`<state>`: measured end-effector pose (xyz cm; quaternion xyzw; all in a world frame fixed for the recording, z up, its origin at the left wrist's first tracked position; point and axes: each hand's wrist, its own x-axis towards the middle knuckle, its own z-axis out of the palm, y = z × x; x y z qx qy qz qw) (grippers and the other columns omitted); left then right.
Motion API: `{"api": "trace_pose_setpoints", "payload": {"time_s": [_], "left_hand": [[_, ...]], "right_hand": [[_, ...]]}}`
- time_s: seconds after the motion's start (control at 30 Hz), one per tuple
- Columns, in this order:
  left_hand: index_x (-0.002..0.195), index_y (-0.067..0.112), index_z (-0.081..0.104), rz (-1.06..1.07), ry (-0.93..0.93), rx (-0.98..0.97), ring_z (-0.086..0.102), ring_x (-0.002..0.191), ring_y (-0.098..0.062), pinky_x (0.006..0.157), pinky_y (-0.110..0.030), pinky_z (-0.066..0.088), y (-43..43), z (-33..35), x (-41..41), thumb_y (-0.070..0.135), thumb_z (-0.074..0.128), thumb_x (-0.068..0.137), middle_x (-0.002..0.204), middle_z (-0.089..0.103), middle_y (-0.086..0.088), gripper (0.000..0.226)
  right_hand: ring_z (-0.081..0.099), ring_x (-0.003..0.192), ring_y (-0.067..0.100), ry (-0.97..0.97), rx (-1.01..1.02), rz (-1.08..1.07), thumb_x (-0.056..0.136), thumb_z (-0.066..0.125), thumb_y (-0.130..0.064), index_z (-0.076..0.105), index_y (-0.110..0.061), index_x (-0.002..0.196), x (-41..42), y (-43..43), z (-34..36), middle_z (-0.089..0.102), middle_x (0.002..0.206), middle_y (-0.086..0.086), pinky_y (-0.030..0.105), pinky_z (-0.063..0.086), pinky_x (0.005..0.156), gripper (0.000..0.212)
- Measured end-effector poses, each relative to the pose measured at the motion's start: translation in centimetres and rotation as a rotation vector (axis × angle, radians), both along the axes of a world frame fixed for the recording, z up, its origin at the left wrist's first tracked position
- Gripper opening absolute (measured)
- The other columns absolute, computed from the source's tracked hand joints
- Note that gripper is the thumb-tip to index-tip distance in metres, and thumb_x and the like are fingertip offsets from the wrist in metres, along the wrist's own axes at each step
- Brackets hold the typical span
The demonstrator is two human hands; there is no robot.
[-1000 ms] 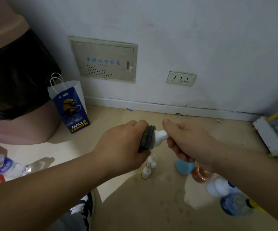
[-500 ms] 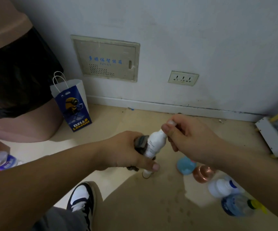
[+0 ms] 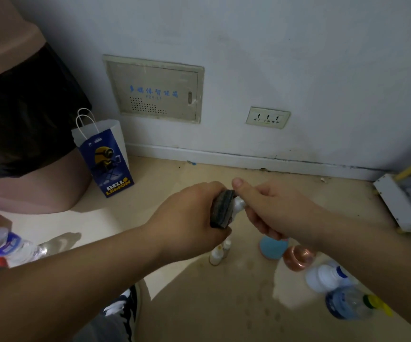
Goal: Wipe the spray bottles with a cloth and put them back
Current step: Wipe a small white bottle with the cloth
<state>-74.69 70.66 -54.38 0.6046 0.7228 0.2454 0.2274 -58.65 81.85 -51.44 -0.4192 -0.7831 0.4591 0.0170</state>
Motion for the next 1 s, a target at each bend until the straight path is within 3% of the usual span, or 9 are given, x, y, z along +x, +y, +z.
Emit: {"api": "trace_pose_setpoints", "payload": {"time_s": [0.1, 0.23, 0.33, 0.47, 0.63, 0.73, 0.8, 0.9, 1.0], "left_hand": [[0.115, 0.035, 0.054, 0.0, 0.07, 0.047, 0.058, 0.088, -0.01, 0.078, -0.04, 0.054, 0.1, -0.2, 0.1, 0.041, 0.078, 0.081, 0.102, 0.058, 0.013, 0.042], [0.116, 0.033, 0.059, 0.0, -0.135, 0.097, 0.06, 0.093, -0.003, 0.081, -0.032, 0.055, 0.3, 0.1, 1.0, 0.033, 0.086, 0.076, 0.104, 0.061, 0.015, 0.048], [0.112, 0.031, 0.061, -0.062, -0.287, -0.026, 0.067, 0.09, -0.008, 0.078, -0.037, 0.06, 0.6, -0.2, -0.1, 0.032, 0.091, 0.073, 0.101, 0.068, 0.011, 0.049], [0.101, 0.02, 0.065, -0.122, -0.426, -0.407, 0.069, 0.069, -0.013, 0.068, -0.034, 0.063, -0.1, -1.2, -1.7, 0.036, 0.092, 0.075, 0.084, 0.072, 0.001, 0.041], [0.11, 0.013, 0.064, -0.002, -0.658, -0.306, 0.066, 0.07, -0.021, 0.06, -0.029, 0.055, 0.3, -0.1, -0.5, 0.027, 0.098, 0.066, 0.095, 0.069, -0.018, 0.057], [0.109, 0.021, 0.065, -0.042, -0.574, -0.193, 0.07, 0.083, -0.02, 0.066, -0.032, 0.061, 0.6, 0.6, 0.1, 0.019, 0.095, 0.069, 0.1, 0.072, -0.007, 0.049], [0.107, 0.024, 0.064, -0.056, -0.44, -0.169, 0.068, 0.083, -0.014, 0.07, -0.028, 0.059, 0.4, 0.3, 0.0, 0.022, 0.092, 0.071, 0.097, 0.071, 0.0, 0.045], [0.106, 0.029, 0.062, -0.036, -0.277, -0.129, 0.065, 0.082, -0.008, 0.074, -0.03, 0.059, 0.3, -0.3, -0.1, 0.032, 0.091, 0.072, 0.096, 0.067, 0.007, 0.045], [0.106, 0.031, 0.061, -0.01, -0.28, -0.098, 0.065, 0.084, -0.01, 0.077, -0.038, 0.059, 0.6, -0.5, -0.2, 0.034, 0.092, 0.07, 0.096, 0.067, 0.008, 0.047]], "right_hand": [[0.038, 0.045, 0.014, 0.036, 0.124, 0.074, 0.104, 0.038, -0.055, 0.05, -0.002, 0.07, -0.3, 0.1, -0.6, 0.043, 0.055, 0.004, 0.028, 0.036, 0.047, 0.064], [0.053, 0.062, 0.018, 0.061, 0.288, 0.211, 0.105, 0.036, -0.048, 0.056, -0.01, 0.082, -0.4, 0.0, -1.2, 0.057, 0.069, 0.006, 0.044, 0.049, 0.064, 0.049], [0.048, 0.061, 0.008, 0.077, 0.376, 0.215, 0.104, 0.039, -0.044, 0.053, -0.014, 0.079, -0.1, 0.4, -0.8, 0.05, 0.066, -0.002, 0.022, 0.04, 0.058, 0.042], [0.053, 0.057, 0.001, 0.049, 0.372, 0.145, 0.106, 0.043, -0.035, 0.053, -0.007, 0.086, 0.5, 1.2, -0.4, 0.045, 0.066, -0.003, 0.014, 0.042, 0.054, 0.036], [0.048, 0.057, 0.006, 0.151, 0.381, 0.172, 0.106, 0.045, -0.029, 0.052, -0.011, 0.088, 0.8, 1.2, -0.4, 0.05, 0.069, -0.001, 0.017, 0.039, 0.053, 0.026], [0.048, 0.06, 0.007, 0.2, 0.345, 0.222, 0.106, 0.046, -0.025, 0.053, -0.009, 0.089, 0.7, 0.8, -0.3, 0.051, 0.071, -0.001, 0.017, 0.04, 0.056, 0.024], [0.049, 0.065, 0.008, 0.16, 0.307, 0.235, 0.105, 0.046, -0.03, 0.055, -0.01, 0.089, 0.7, 0.9, -0.3, 0.055, 0.074, 0.001, 0.025, 0.045, 0.062, 0.028], [0.055, 0.061, 0.011, 0.039, 0.101, 0.118, 0.104, 0.036, -0.052, 0.063, -0.009, 0.089, 1.0, 1.1, 0.1, 0.064, 0.075, 0.003, 0.018, 0.046, 0.055, 0.053], [0.053, 0.054, 0.013, 0.019, -0.042, 0.013, 0.099, 0.029, -0.068, 0.065, -0.006, 0.079, 0.9, 1.1, 0.0, 0.062, 0.063, 0.002, 0.017, 0.041, 0.046, 0.074]]}}
